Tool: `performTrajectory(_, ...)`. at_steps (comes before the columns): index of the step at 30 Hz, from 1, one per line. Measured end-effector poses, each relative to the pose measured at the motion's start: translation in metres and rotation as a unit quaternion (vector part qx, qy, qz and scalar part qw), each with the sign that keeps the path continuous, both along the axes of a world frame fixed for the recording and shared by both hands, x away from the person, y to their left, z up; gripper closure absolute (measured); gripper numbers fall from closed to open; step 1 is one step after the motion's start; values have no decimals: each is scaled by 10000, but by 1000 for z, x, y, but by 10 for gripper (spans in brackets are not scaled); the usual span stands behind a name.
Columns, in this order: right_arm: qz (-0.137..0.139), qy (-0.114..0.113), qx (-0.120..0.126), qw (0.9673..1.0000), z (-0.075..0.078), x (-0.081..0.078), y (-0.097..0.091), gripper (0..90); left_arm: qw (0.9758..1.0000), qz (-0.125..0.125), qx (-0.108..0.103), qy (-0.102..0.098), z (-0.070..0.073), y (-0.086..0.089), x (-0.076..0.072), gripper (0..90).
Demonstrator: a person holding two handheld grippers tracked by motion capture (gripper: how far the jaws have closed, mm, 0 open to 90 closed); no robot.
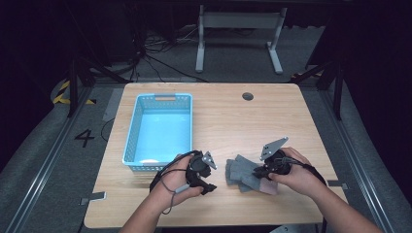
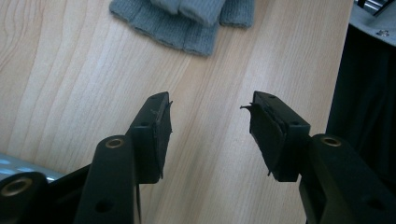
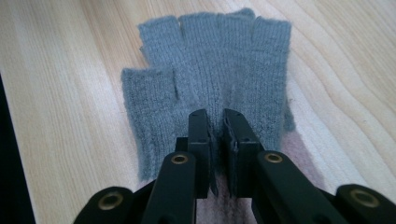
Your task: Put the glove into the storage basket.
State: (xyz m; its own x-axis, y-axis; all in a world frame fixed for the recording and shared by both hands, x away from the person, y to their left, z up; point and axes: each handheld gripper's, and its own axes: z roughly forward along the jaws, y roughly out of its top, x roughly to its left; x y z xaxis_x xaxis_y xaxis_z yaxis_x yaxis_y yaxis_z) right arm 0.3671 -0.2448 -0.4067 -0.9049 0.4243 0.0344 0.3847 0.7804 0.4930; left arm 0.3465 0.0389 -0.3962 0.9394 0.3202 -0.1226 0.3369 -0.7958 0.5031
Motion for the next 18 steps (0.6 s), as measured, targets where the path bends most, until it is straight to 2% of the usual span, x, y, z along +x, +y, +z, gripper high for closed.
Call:
performTrajectory(6, 20, -67, 2, 10000, -6, -2, 2, 773, 9999, 38, -45, 107, -3, -3, 0, 520)
performTrajectory(10, -67, -48, 225, 9997, -4, -6, -1, 715, 9999, 27, -61, 141, -3, -4, 0, 536)
performTrajectory(14, -204, -148, 473, 9986, 2, -10, -8, 675, 9997, 60, -176, 162, -2, -5, 1, 562)
performTrajectory(18, -406, -218, 766, 9960, 7, -13, -16, 664, 9993, 80, -330, 181, 1, -7, 0, 614)
